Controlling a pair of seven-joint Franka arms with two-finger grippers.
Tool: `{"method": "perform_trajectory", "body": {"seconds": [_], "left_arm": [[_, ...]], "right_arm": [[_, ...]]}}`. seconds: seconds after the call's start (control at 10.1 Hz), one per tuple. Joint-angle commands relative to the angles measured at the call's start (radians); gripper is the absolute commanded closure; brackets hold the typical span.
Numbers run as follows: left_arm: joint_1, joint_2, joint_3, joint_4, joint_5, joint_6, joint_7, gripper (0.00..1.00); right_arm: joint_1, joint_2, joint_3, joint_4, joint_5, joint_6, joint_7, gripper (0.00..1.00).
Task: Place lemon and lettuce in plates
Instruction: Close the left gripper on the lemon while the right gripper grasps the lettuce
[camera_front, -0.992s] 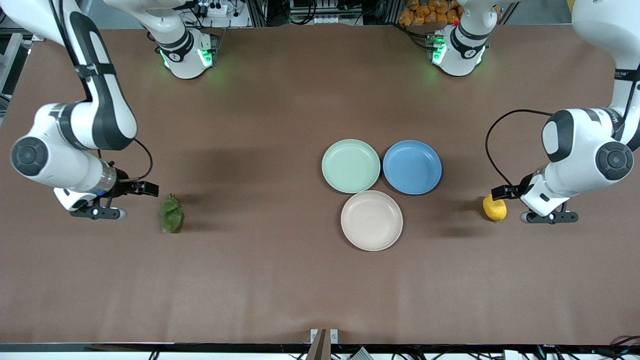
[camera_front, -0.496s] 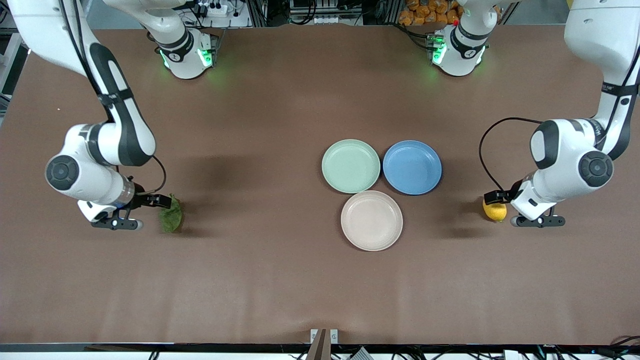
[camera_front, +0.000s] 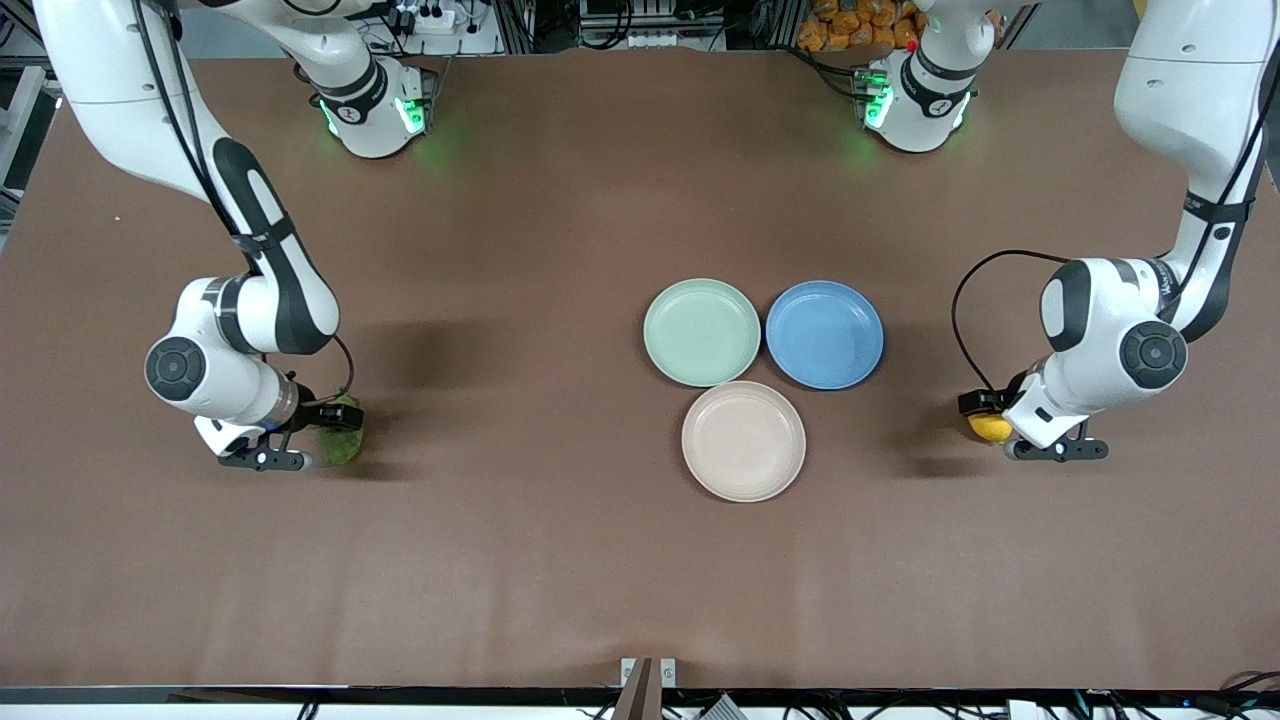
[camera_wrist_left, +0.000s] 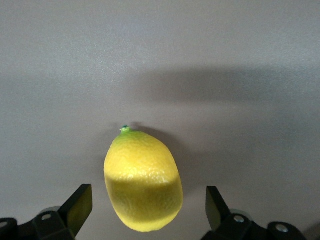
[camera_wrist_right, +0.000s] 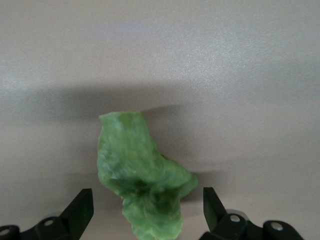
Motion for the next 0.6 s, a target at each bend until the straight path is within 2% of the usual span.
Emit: {"method": "perform_trajectory", "body": {"seconds": [0.0, 0.1, 0.3, 0.4, 0.5], "left_arm": [[0.004, 0.032, -0.002, 0.015, 0.031, 0.024, -0.033, 0.00], [0.005, 0.038, -0.002, 0.016, 0.031, 0.024, -0.033, 0.00], [0.005, 0.058, -0.002, 0.019, 0.031, 0.033, -0.031, 0.00], [0.010, 0.062, -0.002, 0.032, 0.031, 0.042, -0.019, 0.32], [0.025, 0.067, -0.002, 0.033, 0.033, 0.042, -0.004, 0.99]], "right_arm": [[-0.004, 0.024, 0.002, 0.014, 0.004, 0.020, -0.012, 0.34], [-0.004, 0.030, 0.002, 0.017, 0.004, 0.023, -0.012, 0.45], [-0.009, 0.044, 0.002, 0.020, 0.002, 0.041, -0.013, 0.56], [-0.009, 0.045, 0.002, 0.020, 0.002, 0.041, -0.012, 0.67], [-0.009, 0.045, 0.002, 0.020, 0.002, 0.040, -0.012, 0.82]]}}
